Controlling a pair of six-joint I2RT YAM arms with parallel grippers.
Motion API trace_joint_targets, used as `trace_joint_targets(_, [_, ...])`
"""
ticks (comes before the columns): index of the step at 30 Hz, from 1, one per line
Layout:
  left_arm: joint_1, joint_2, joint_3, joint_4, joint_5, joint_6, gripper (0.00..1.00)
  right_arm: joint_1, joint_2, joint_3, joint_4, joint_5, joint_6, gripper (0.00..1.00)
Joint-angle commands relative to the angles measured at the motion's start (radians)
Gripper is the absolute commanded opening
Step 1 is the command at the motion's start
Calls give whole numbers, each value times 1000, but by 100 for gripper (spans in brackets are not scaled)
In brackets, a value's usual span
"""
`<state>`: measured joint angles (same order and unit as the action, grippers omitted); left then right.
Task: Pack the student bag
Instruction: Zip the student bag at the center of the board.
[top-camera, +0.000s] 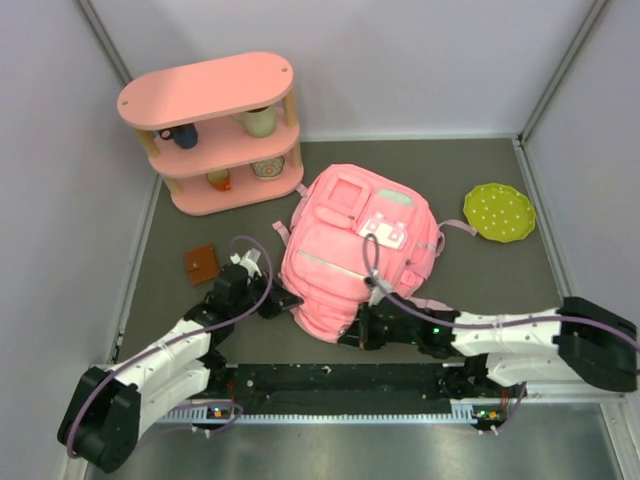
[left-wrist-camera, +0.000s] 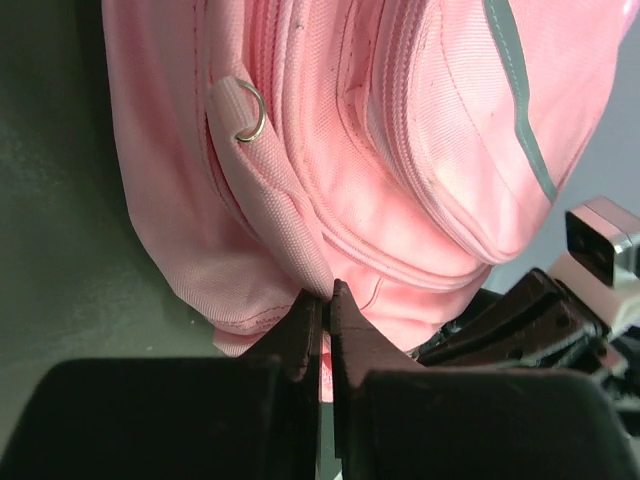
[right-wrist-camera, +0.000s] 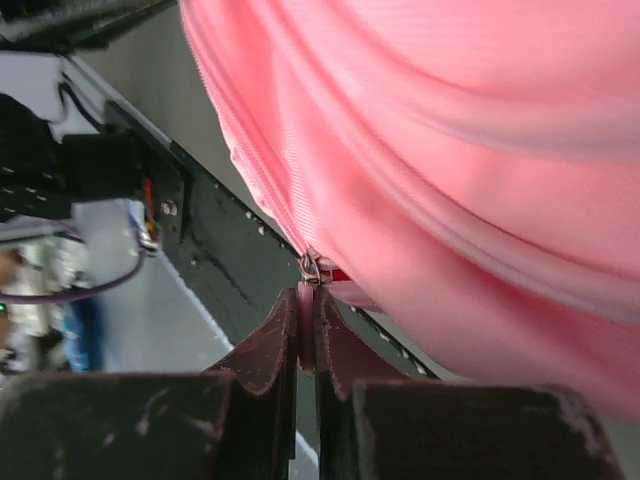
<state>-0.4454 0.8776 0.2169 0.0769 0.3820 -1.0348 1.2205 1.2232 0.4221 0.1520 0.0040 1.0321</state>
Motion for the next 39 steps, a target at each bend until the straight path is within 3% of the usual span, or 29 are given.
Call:
trace_joint_targets(1, [4, -48, -22, 138, -86, -24, 0, -64, -197, -251, 277, -102, 292, 0])
trace_joint_targets(5, [4, -74, -56, 193, -80, -33, 0, -75, -241, -388, 519, -26, 465, 0])
trace_joint_targets(14, [27, -109, -67, 285, -48, -68, 0, -78, -134, -577, 815, 145, 738, 0])
trace_joint_targets(20, [71, -247, -30, 158, -51, -59, 0, -99, -310, -530, 528, 172, 639, 0])
trace_joint_targets(25, [108, -313, -5, 37, -55, -18, 0, -102, -641, -321, -190, 310, 423, 0])
trace_joint_targets(28, [126, -327, -5, 17, -48, -14, 0, -151, -740, -275, -372, 324, 328, 0])
trace_joint_targets(33, [163, -301, 18, 14, -22, 1, 0, -171, -705, -218, -489, 312, 221, 0])
trace_joint_targets(39, [200, -289, 105, -107, -26, 85, 0, -174, -506, -74, -609, 396, 125, 0])
